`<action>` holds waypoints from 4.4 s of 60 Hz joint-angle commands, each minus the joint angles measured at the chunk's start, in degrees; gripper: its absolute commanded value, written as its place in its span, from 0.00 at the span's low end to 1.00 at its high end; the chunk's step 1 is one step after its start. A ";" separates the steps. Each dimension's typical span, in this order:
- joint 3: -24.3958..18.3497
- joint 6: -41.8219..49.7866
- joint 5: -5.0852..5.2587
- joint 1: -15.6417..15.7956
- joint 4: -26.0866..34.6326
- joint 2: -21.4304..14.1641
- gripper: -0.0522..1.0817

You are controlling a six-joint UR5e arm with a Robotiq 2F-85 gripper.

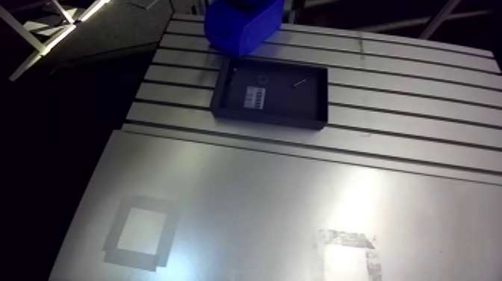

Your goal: Pick up the M10 bolt from the tray and put it into the blue bin.

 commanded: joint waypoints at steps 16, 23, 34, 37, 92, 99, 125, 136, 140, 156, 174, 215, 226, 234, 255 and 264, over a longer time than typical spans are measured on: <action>1.52 0.51 -0.09 0.45 -2.42 1.67 0.98; 1.78 0.52 -0.09 0.36 -2.83 1.95 0.98; 2.23 0.61 -0.26 0.36 -3.92 2.72 0.97; 2.40 0.69 -0.26 0.36 -4.18 2.89 0.97; -7.68 2.11 0.44 -0.34 11.60 -7.32 0.05; -9.87 3.17 0.44 -0.34 14.71 -8.17 0.05; -14.65 22.47 -0.32 -1.02 27.61 -14.70 0.05; -11.79 33.47 -0.34 -3.42 31.64 -18.85 0.05; -9.96 34.81 -0.36 -5.02 31.29 -21.55 0.05; -6.66 36.99 -0.09 -10.91 31.98 -27.84 0.05; -6.05 38.86 0.35 -13.07 34.65 -30.82 0.05; -1.00 39.55 0.17 -13.26 35.37 -35.15 0.05; -0.84 39.55 0.26 -13.61 35.20 -35.15 0.05; -0.84 39.55 0.26 -13.94 34.86 -35.15 0.05; -0.60 39.55 0.26 -14.48 34.75 -35.06 0.05; 0.36 39.55 0.25 -14.58 34.66 -35.15 0.05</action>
